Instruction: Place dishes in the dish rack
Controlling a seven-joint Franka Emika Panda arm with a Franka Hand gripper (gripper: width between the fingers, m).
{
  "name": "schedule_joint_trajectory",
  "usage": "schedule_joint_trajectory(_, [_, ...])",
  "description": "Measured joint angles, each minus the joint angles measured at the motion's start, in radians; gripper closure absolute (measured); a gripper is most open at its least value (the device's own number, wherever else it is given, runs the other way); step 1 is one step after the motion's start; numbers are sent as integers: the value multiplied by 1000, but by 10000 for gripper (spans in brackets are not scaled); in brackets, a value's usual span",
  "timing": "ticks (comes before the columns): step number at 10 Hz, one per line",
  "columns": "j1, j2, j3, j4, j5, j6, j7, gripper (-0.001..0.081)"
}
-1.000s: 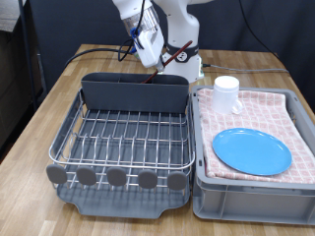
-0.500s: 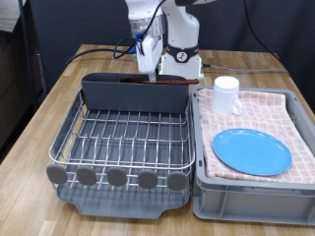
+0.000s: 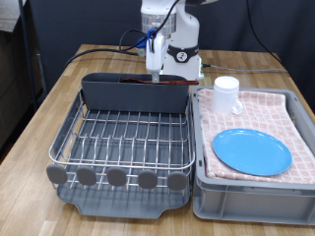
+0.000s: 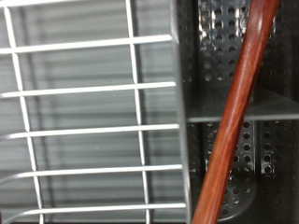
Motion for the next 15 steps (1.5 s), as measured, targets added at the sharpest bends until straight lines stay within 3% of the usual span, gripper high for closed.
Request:
schedule_joint_trajectory(3, [-5, -61, 139, 55, -52, -130, 74, 8])
schedule_joint_trajectory(5, [29, -100, 187, 95, -29, -209, 57, 4])
schedule_joint_trajectory(8, [135, -112, 203, 179, 47, -301, -81, 4])
schedule_joint_trajectory(11, [233, -48, 196, 281, 115, -372, -253, 4])
schedule_joint_trajectory(13, [230, -46, 190, 278, 107, -337, -264, 4])
schedule_joint_trajectory(15, [240, -6, 161, 300, 107, -240, -394, 4])
